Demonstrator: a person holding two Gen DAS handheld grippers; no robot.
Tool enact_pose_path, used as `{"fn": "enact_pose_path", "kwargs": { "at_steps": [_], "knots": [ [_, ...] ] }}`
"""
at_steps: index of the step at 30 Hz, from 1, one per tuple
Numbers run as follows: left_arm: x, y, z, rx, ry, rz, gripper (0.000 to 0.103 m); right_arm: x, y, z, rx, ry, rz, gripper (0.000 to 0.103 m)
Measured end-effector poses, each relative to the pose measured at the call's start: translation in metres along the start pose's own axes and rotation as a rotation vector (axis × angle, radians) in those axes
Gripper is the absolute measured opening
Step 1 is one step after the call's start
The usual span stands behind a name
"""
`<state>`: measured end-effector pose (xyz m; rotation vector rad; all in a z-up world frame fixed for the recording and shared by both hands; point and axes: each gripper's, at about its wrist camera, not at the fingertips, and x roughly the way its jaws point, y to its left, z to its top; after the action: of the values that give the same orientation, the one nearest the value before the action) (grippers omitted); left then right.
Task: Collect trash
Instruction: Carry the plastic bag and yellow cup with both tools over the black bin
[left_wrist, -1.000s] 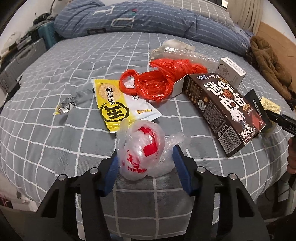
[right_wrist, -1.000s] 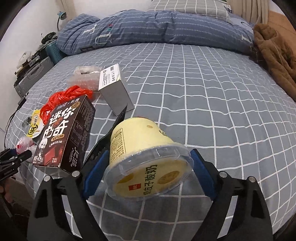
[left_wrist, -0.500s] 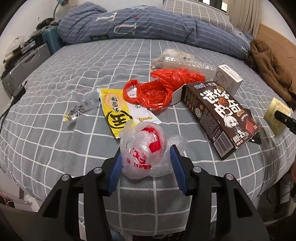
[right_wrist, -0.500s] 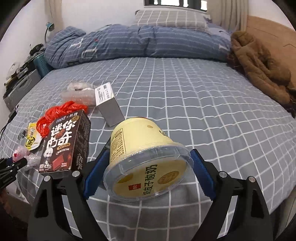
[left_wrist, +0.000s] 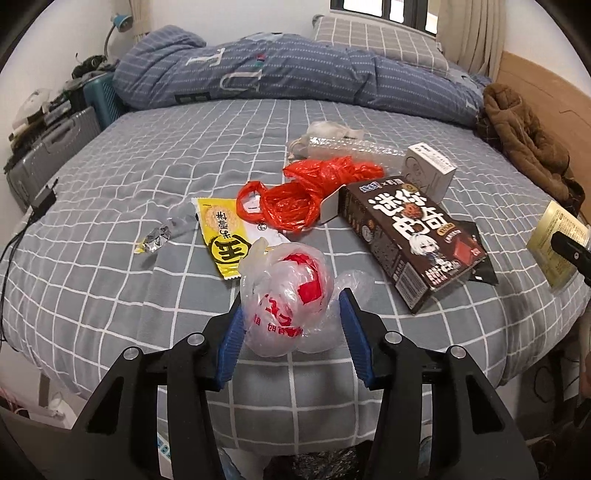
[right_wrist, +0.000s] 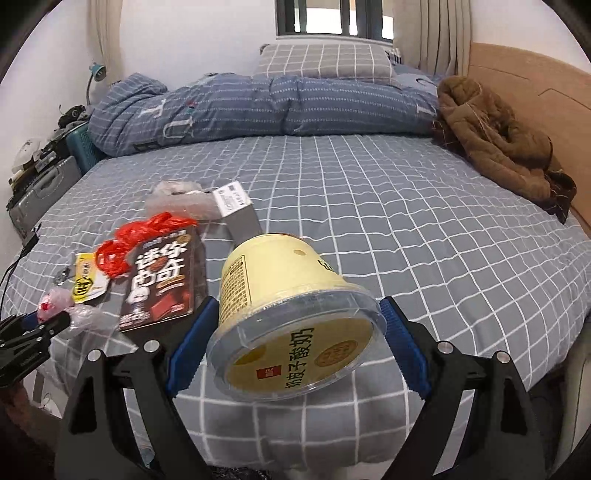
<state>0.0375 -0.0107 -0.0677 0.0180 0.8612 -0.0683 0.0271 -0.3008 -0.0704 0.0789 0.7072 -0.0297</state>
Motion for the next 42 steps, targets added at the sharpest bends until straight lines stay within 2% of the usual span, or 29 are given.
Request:
{"fn": "enact_pose_path", "kwargs": {
  "at_steps": [18, 42],
  "knots": [
    [-0.041, -0.015, -0.032, 0.015, -0.024, -0.023, 0.049, -0.05, 0.044, -0.043, -0.023, 0.005, 0.066, 0.084],
    [-0.063, -0.013, -0.101, 0.03, 0.067, -0.016, 0.049, -0.082, 0.078, -0.102, -0.064, 0.092, 0.111, 0.084]
  ]
}}
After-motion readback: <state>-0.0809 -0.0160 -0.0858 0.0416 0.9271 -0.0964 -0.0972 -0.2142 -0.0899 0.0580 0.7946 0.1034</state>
